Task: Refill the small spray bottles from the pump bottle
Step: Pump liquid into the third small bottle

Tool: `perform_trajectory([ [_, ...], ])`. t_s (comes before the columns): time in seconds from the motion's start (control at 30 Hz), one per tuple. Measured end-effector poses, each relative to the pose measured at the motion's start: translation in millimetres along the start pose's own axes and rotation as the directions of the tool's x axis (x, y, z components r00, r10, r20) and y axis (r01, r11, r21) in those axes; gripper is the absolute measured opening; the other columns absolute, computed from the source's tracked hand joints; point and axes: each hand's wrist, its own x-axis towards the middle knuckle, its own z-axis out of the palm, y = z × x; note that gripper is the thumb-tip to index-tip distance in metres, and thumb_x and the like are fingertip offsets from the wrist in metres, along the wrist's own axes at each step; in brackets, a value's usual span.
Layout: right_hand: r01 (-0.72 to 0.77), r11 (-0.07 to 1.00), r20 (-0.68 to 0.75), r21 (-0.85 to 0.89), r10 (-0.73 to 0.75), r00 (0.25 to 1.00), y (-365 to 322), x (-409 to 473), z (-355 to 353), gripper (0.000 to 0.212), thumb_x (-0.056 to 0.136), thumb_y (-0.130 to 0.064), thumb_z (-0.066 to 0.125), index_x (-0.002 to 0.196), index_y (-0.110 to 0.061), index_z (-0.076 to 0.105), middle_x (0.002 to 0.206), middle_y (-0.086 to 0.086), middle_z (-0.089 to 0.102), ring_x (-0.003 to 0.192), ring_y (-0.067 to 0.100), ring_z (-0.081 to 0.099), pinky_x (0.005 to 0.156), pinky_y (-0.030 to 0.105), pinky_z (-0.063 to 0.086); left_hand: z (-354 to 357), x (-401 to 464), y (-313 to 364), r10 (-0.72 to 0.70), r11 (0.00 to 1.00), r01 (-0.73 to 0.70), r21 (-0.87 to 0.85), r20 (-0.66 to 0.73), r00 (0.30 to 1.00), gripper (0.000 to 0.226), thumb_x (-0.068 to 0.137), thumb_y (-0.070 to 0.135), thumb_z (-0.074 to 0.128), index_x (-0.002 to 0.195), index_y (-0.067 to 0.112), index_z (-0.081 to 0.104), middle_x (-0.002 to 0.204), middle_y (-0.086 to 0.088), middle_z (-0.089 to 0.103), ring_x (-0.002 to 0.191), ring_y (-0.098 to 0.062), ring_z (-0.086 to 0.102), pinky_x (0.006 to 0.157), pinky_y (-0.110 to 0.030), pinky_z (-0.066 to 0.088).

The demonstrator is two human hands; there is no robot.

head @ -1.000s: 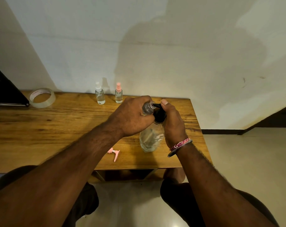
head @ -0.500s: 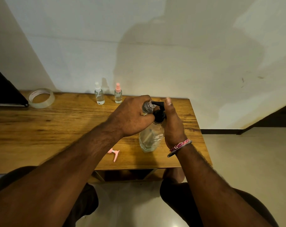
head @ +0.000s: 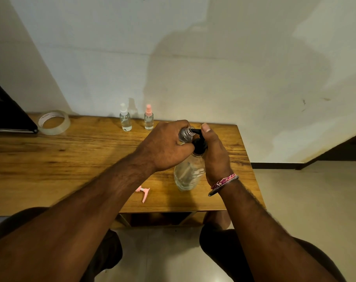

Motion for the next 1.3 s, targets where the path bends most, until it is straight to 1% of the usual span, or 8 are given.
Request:
perform_trajectory([
  [0.17, -0.004, 0.999, -0.015, 0.045, 0.005, 1.0, 2.8, 2.4, -1.1, 0.035, 0.078, -0.062, 0.06, 0.082, -0.035, 0.081, 0.091, -0.002, 0.078, 0.096, 0.016, 0.07, 0.095, 0.047, 0.051, -0.3, -1.2, 0.0, -0.001, 1.0, 0.001, 0.014, 0.005, 1.0, 0.03, 0.084, 0.012, 0.076, 0.074, 0.033, 0.055, 0.066, 0.012, 0.061, 0.056, -0.005, 0.055, 0.052, -0.015, 0.037],
  [0.37, -0.001, 1.0, -0.016, 0.027, 0.001, 1.0, 1.0, 0.6, -1.2, 0.033, 0.089, -0.047, 0.053, 0.075, -0.037, 0.081, 0.08, -0.009, 0.076, 0.082, 0.005, 0.068, 0.084, 0.036, 0.048, 0.9, -1.2, -3.1, -0.003, 1.0, 0.003, 0.013, 0.006, 1.0, 0.023, 0.083, 0.013, 0.076, 0.08, 0.028, 0.06, 0.07, 0.009, 0.064, 0.059, -0.009, 0.057, 0.054, -0.026, 0.044],
  [0.6, 0.004, 1.0, 0.021, 0.0, -0.004, 1.0, -2.9, -0.7, 0.4, 0.037, 0.091, -0.048, 0.048, 0.075, -0.042, 0.081, 0.082, -0.011, 0.078, 0.084, 0.001, 0.071, 0.085, 0.03, 0.049, 2.0, -2.0, -4.4, -0.004, 1.0, 0.004, -0.011, -0.002, 1.0, 0.024, 0.084, 0.011, 0.075, 0.077, 0.028, 0.059, 0.066, 0.011, 0.062, 0.057, -0.005, 0.055, 0.051, -0.015, 0.038],
  [0.73, 0.006, 1.0, 0.019, -0.026, -0.005, 1.0, -4.2, -1.6, -0.3, 0.039, 0.096, -0.051, 0.047, 0.078, -0.044, 0.081, 0.087, -0.01, 0.079, 0.089, 0.003, 0.072, 0.087, 0.032, 0.051, 2.5, -1.7, -5.3, 0.001, 1.0, -0.001, -0.022, -0.018, 1.0, 0.017, 0.083, 0.012, 0.075, 0.08, 0.024, 0.063, 0.067, 0.011, 0.064, 0.058, -0.006, 0.057, 0.053, -0.018, 0.042],
  [0.9, 0.004, 1.0, 0.027, -0.026, -0.003, 1.0, -4.7, -2.1, -1.1, 0.054, 0.107, -0.038, 0.041, 0.069, -0.047, 0.079, 0.076, -0.015, 0.077, 0.077, -0.003, 0.071, 0.076, 0.024, 0.051, 1.7, -1.7, -3.7, 0.001, 1.0, -0.001, -0.014, -0.017, 1.0, 0.019, 0.084, 0.014, 0.074, 0.08, 0.027, 0.062, 0.068, 0.01, 0.066, 0.063, -0.012, 0.065, 0.054, -0.027, 0.049],
  [1.07, 0.012, 1.0, 0.011, -0.008, -0.012, 1.0, -0.4, -0.7, -0.5, 0.04, 0.094, -0.051, 0.045, 0.075, -0.045, 0.08, 0.08, -0.011, 0.077, 0.08, 0.0, 0.071, 0.079, 0.029, 0.05, 1.7, -2.2, -2.3, 0.002, 1.0, -0.002, -0.006, -0.019, 1.0, 0.021, 0.083, 0.014, 0.074, 0.078, 0.029, 0.061, 0.067, 0.011, 0.066, 0.063, -0.013, 0.065, 0.055, -0.027, 0.048],
  [1.2, 0.016, 1.0, 0.008, -0.004, -0.016, 1.0, 2.5, 1.9, -1.1, 0.038, 0.092, -0.05, 0.048, 0.079, -0.038, 0.081, 0.087, -0.003, 0.079, 0.088, 0.009, 0.072, 0.084, 0.034, 0.051, 1.7, -2.3, -2.7, 0.0, 1.0, -0.001, -0.005, -0.015, 1.0, 0.021, 0.083, 0.013, 0.075, 0.078, 0.028, 0.061, 0.068, 0.009, 0.066, 0.064, -0.015, 0.066, 0.055, -0.034, 0.052],
  [1.3, 0.019, 1.0, -0.023, -0.004, -0.019, 1.0, 1.6, 2.0, -2.0, 0.037, 0.093, -0.046, 0.05, 0.077, -0.034, 0.081, 0.085, -0.003, 0.077, 0.085, 0.008, 0.069, 0.079, 0.029, 0.052, 1.5, -2.0, -2.9, 0.004, 1.0, -0.004, 0.002, -0.017, 1.0, 0.025, 0.083, 0.014, 0.075, 0.076, 0.031, 0.058, 0.067, 0.01, 0.065, 0.062, -0.014, 0.063, 0.054, -0.033, 0.05],
])
